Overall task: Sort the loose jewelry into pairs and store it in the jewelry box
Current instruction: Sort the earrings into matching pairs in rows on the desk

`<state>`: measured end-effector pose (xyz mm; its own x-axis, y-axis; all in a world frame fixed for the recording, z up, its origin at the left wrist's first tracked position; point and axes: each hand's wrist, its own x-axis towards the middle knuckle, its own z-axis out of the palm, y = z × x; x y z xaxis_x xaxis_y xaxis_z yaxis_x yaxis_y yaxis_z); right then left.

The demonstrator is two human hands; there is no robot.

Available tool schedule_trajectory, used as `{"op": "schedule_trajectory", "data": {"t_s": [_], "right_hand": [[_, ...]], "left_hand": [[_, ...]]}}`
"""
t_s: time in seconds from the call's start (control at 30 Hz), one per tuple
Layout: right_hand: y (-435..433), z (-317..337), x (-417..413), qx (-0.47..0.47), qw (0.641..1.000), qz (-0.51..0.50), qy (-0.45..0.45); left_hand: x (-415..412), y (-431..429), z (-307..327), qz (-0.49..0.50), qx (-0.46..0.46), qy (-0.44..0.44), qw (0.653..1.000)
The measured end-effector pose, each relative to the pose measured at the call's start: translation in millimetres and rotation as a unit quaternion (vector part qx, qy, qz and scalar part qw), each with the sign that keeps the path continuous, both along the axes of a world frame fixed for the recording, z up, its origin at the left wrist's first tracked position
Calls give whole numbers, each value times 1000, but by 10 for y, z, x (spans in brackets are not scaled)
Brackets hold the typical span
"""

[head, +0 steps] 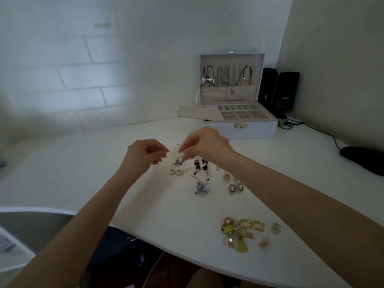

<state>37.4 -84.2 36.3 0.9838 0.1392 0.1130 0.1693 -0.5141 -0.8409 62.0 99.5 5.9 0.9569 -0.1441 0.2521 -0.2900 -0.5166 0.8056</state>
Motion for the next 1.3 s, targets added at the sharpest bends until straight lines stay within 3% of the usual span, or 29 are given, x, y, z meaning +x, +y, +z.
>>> {"op": "schedule_trajectory", "data": {"t_s": [0.47, 0.77, 1.3], "right_hand": [[583, -277, 1347, -215, 976, 0, -16], [616, -323, 1471, -237, 970, -14, -44], [544, -319, 1395, -197, 978, -12, -66]], "left_hand": [[1036, 163, -238, 35, 99, 12, 994], [1157, 147, -326, 32, 116, -2, 993], [1131, 192, -357, 62, 90, -10, 994]]}}
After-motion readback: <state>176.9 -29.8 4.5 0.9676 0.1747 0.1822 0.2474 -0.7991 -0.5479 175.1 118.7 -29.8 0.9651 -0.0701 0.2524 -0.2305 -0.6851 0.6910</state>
